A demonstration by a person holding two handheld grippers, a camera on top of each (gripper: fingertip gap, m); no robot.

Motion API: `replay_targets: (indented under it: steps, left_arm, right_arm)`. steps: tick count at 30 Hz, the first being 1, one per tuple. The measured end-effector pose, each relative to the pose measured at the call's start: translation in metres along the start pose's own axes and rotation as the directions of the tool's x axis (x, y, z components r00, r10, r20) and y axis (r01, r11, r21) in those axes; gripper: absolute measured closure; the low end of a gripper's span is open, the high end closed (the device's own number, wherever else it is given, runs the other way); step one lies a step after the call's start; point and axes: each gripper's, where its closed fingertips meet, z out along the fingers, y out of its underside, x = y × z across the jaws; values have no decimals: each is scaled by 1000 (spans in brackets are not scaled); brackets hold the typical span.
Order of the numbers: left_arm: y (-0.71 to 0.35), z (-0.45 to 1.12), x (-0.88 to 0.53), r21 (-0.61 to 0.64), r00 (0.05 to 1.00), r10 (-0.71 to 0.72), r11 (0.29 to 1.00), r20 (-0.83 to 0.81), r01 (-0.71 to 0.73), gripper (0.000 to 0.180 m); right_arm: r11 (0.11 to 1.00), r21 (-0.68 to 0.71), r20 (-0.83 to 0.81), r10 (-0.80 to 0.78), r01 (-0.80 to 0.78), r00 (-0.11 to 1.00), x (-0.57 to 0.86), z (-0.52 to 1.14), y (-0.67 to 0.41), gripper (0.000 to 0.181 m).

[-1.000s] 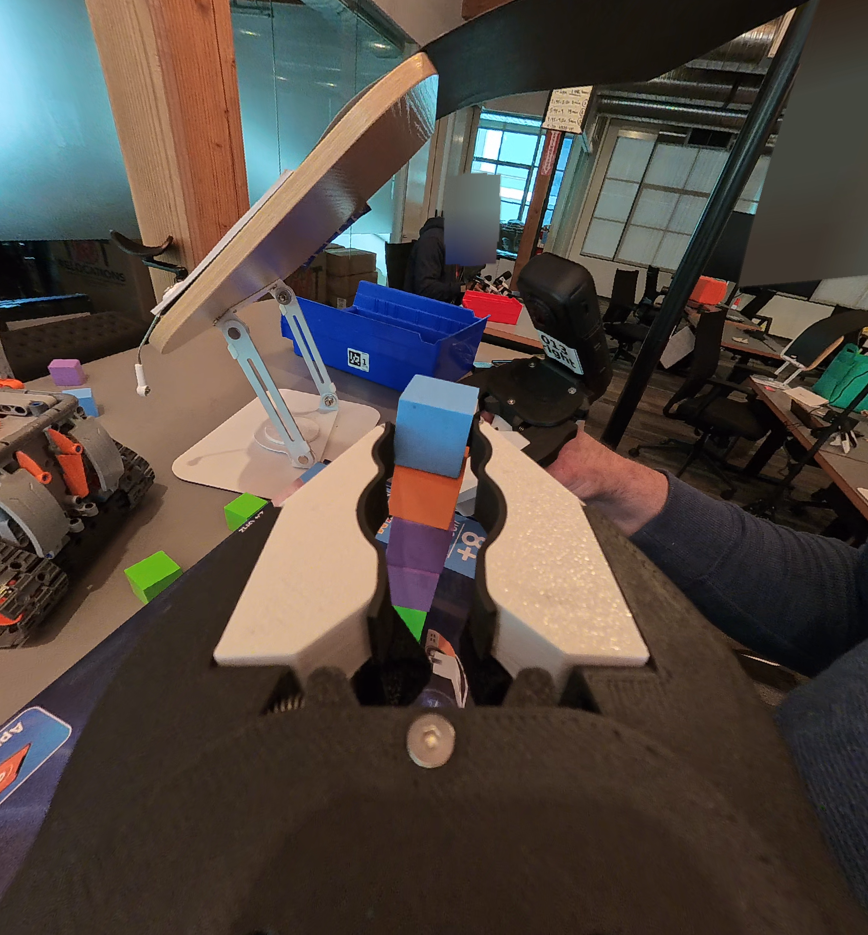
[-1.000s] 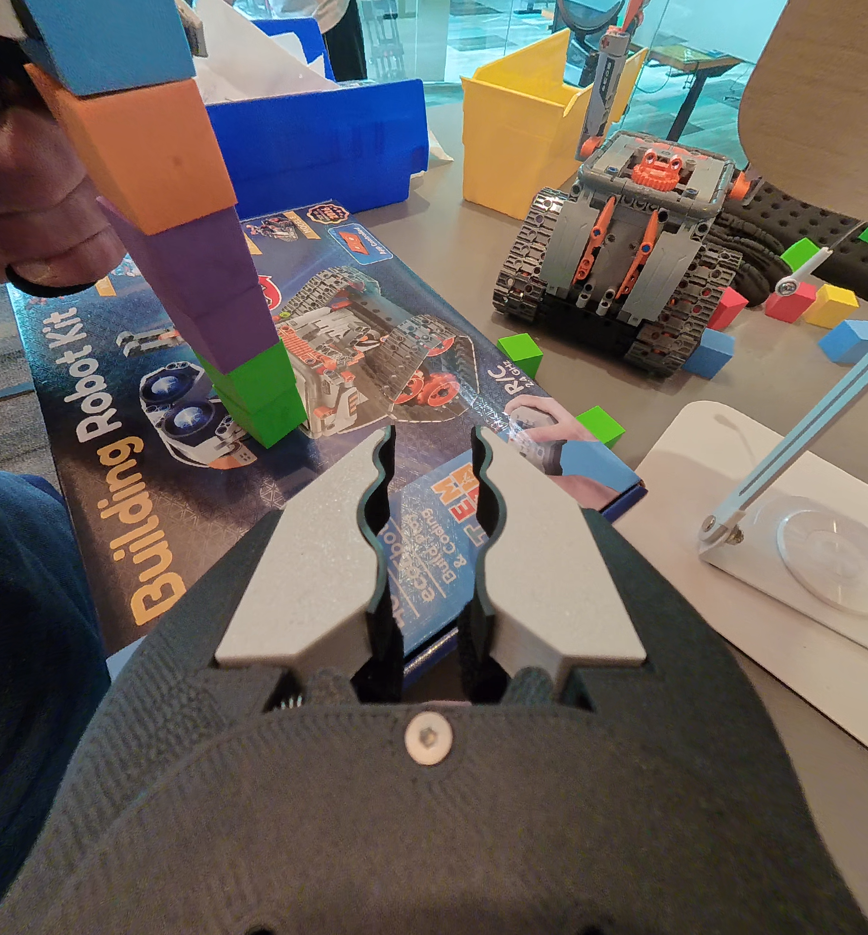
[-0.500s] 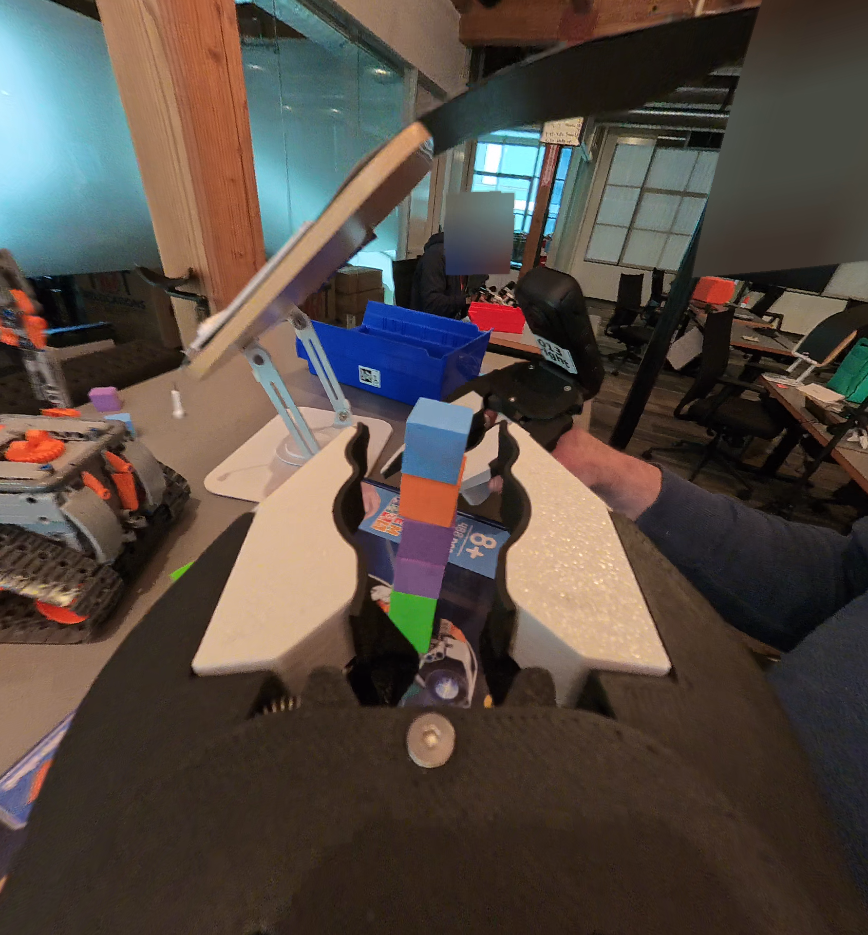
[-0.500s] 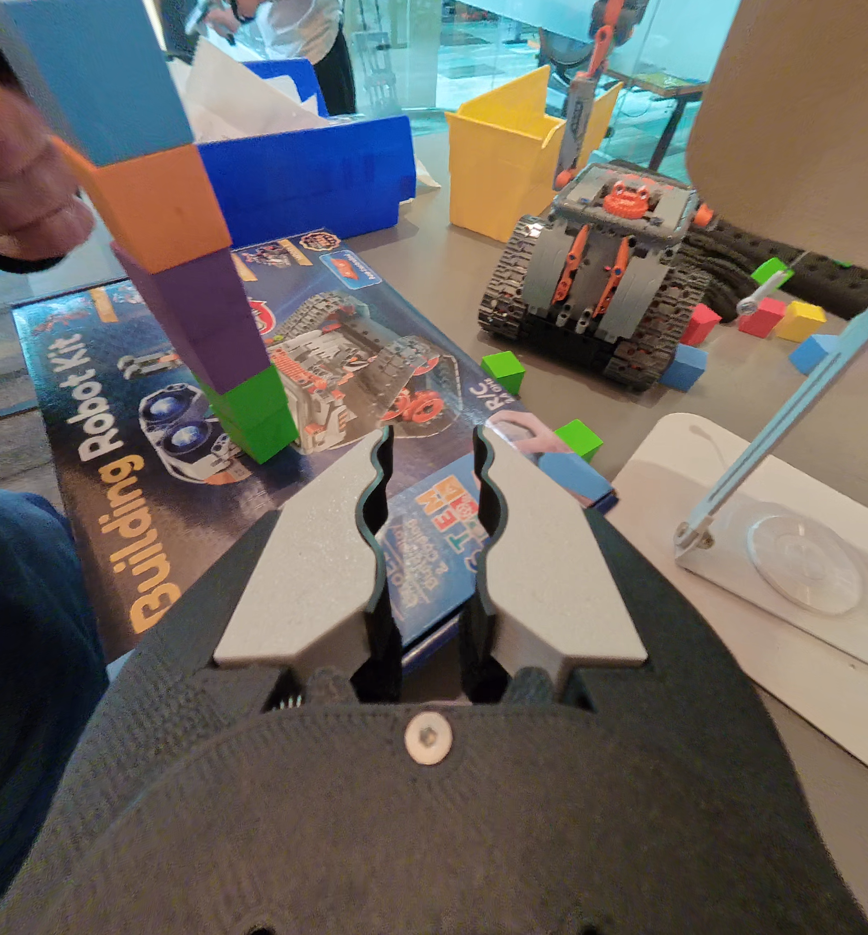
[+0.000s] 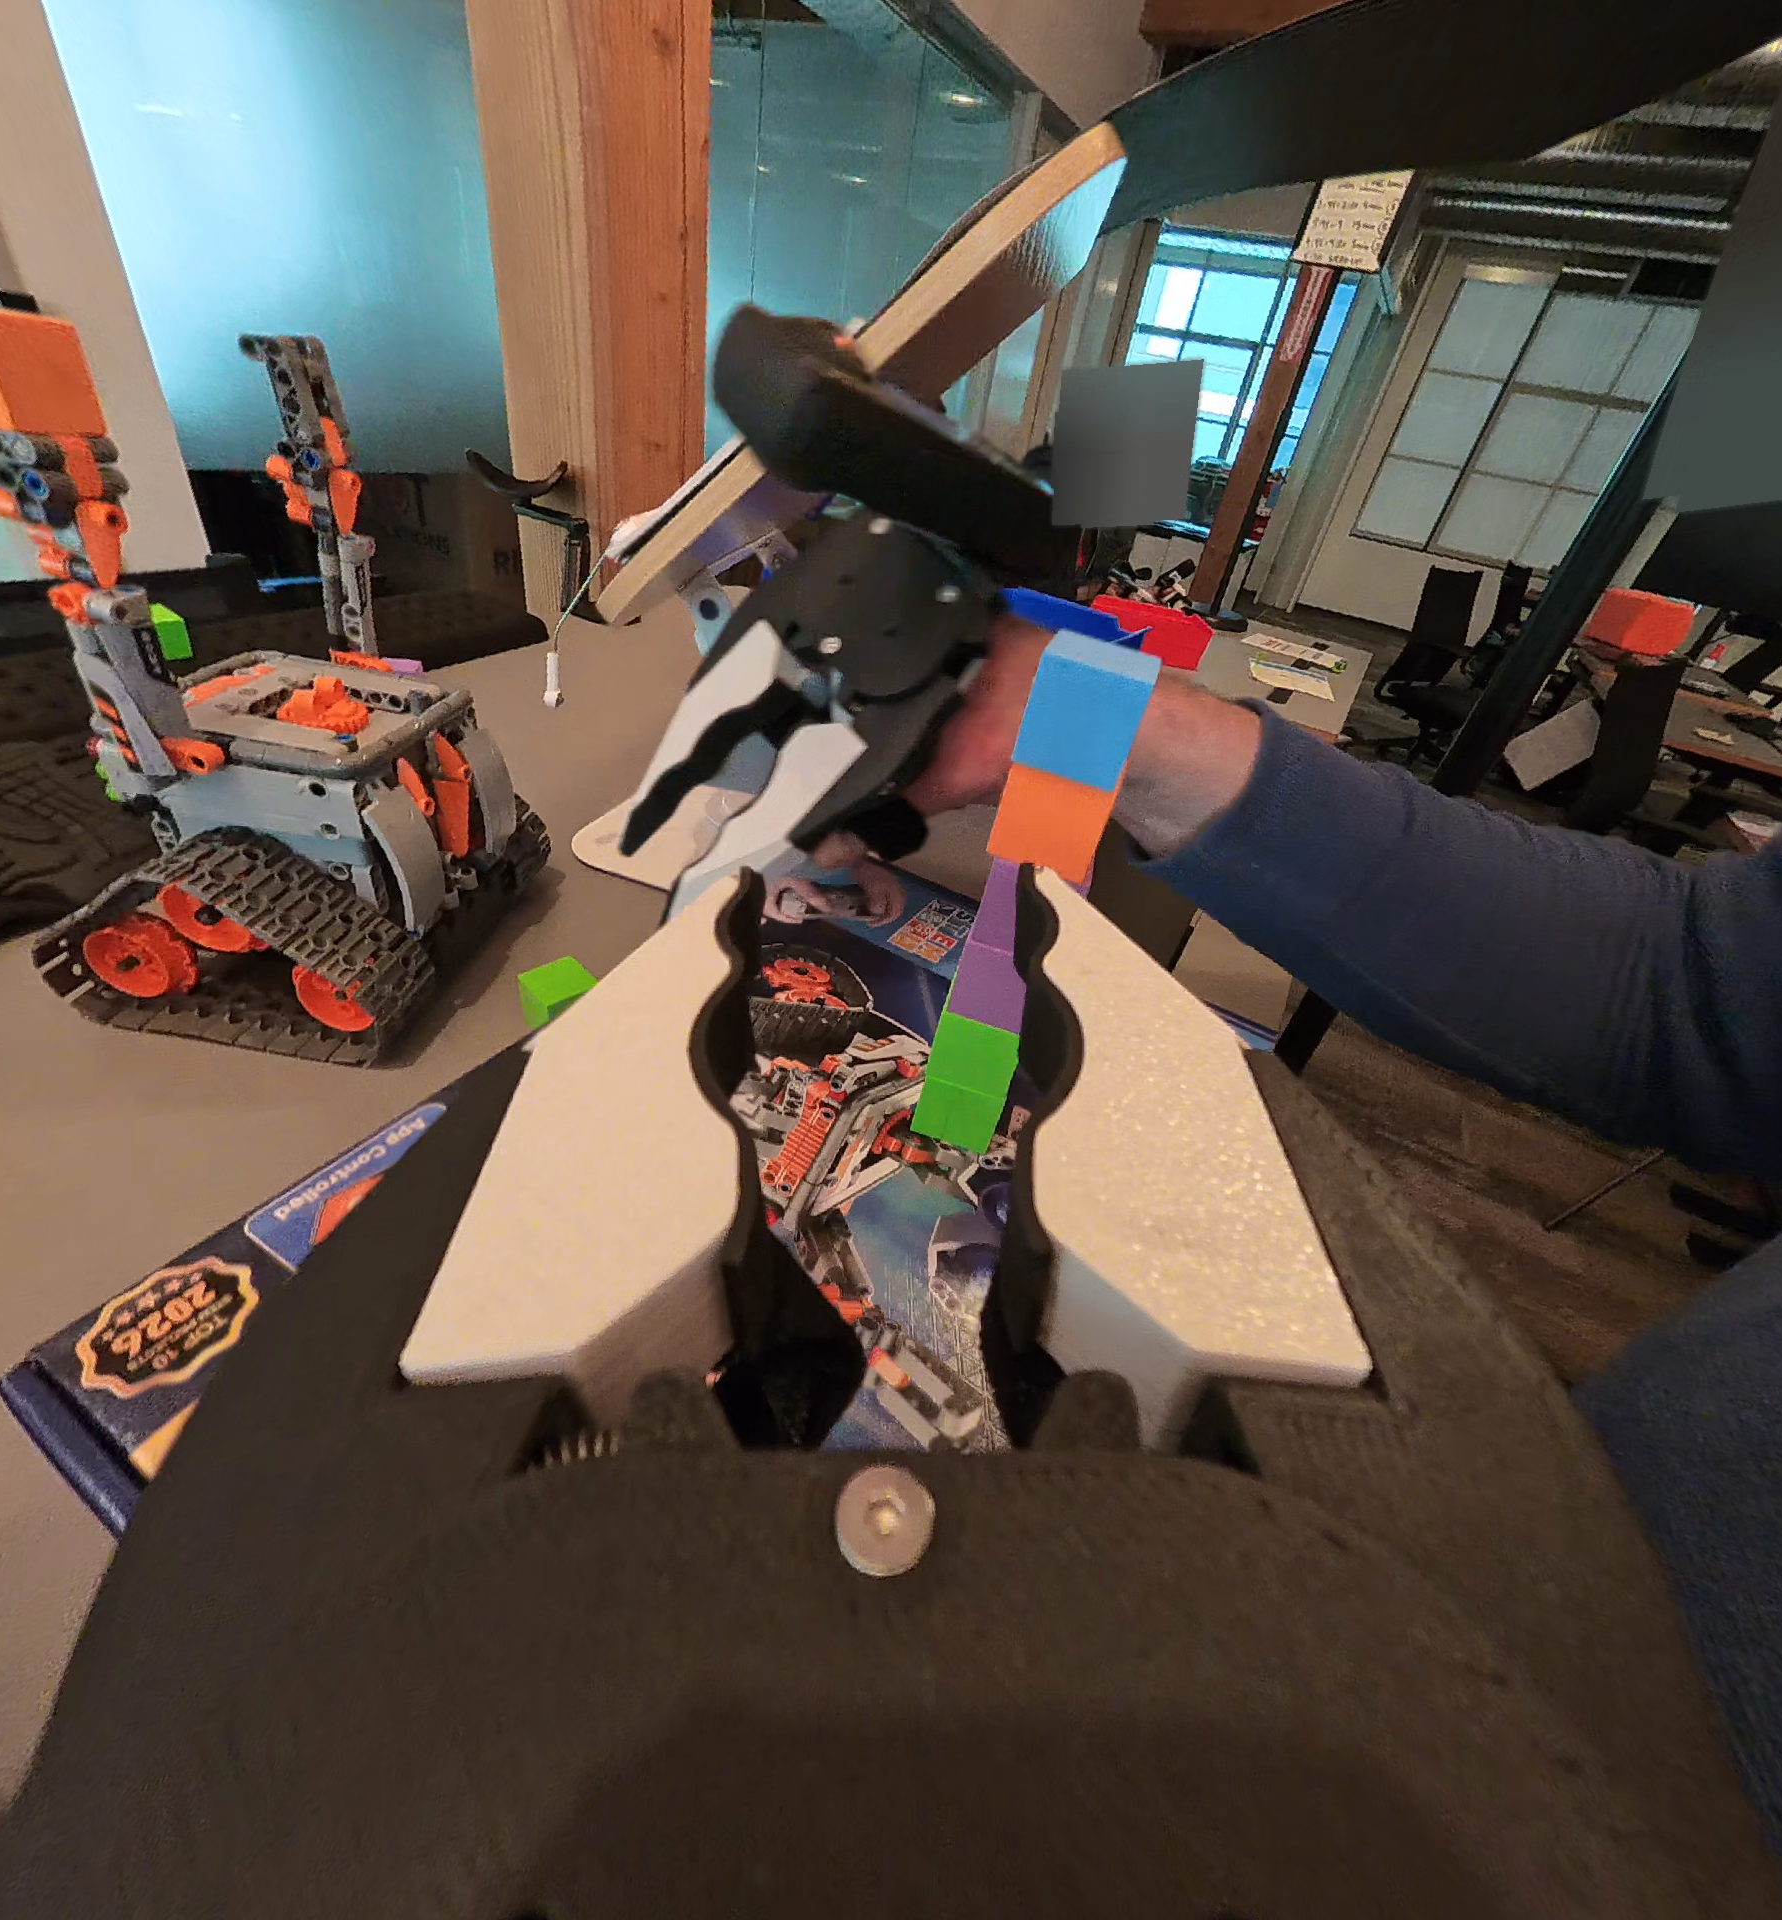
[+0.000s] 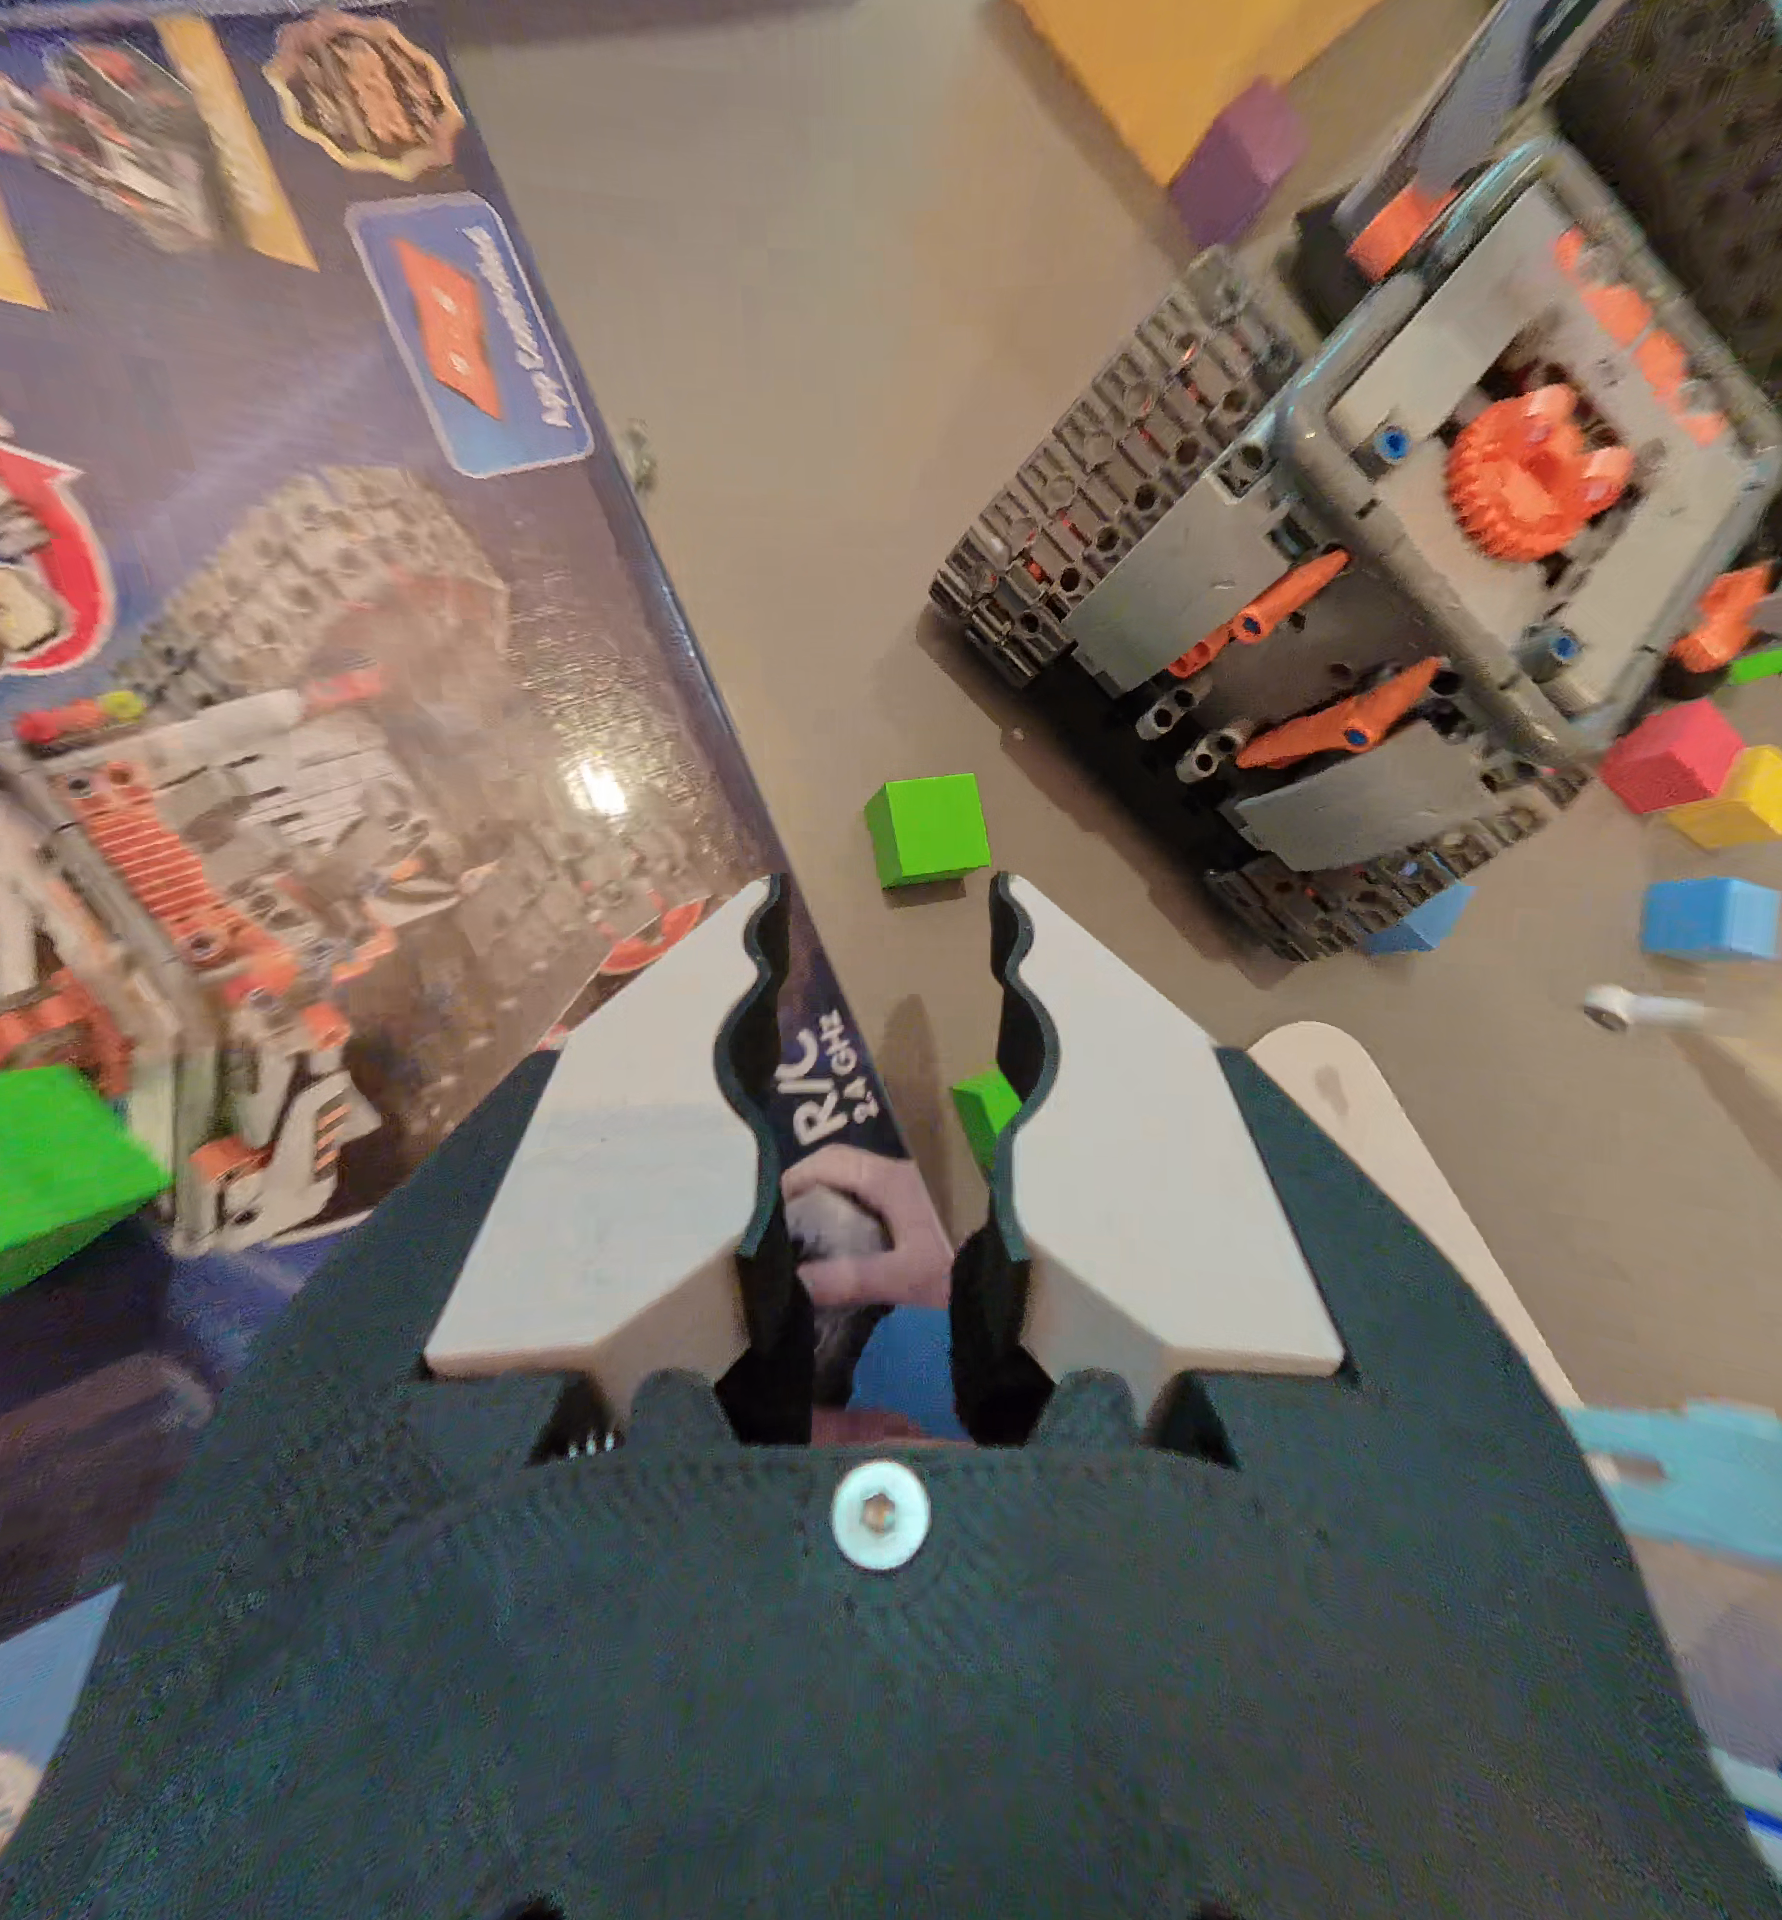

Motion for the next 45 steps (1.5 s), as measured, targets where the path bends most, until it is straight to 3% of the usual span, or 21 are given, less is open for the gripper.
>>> replay_targets:
  steps: [13,18,24,29,37,42,45]
  left_arm:
    - [16,-14,-5,-21,999,-37,999,-14,37,135]
    - [17,-15,-7,-26,999,-31,999,-27,31,135]
    - [20,-20,-11,-34,999,-35,999,-31,34,137]
    - [20,-20,-11,-30,999,-38,999,-37,36,137]
    - [14,-13,-6,-14,999,-9,1000,-51,9,149]
    - [14,-5,6,-6,995,27,1000,-97,-28,180]
    - [14,-1,9,-11,994,37,999,-99,-39,180]
  right_arm:
    - [928,-372,166,64,2,984,12,67,23,145]
    - [922,-385,185,24,50,983,14,72,24,155]
    - [990,-126,106,-55,68,993,7,29,-22,155]
    - [989,145,64,14,-23,998,-12,-30,-51,155]
    - [872,459,-65,221,-168,973,-15,-102,-28,156]
    - [727,635,34,310,-260,950,-25,-148,-18,156]
    - [659,708,80,285,-255,955,-33,-170,-21,156]
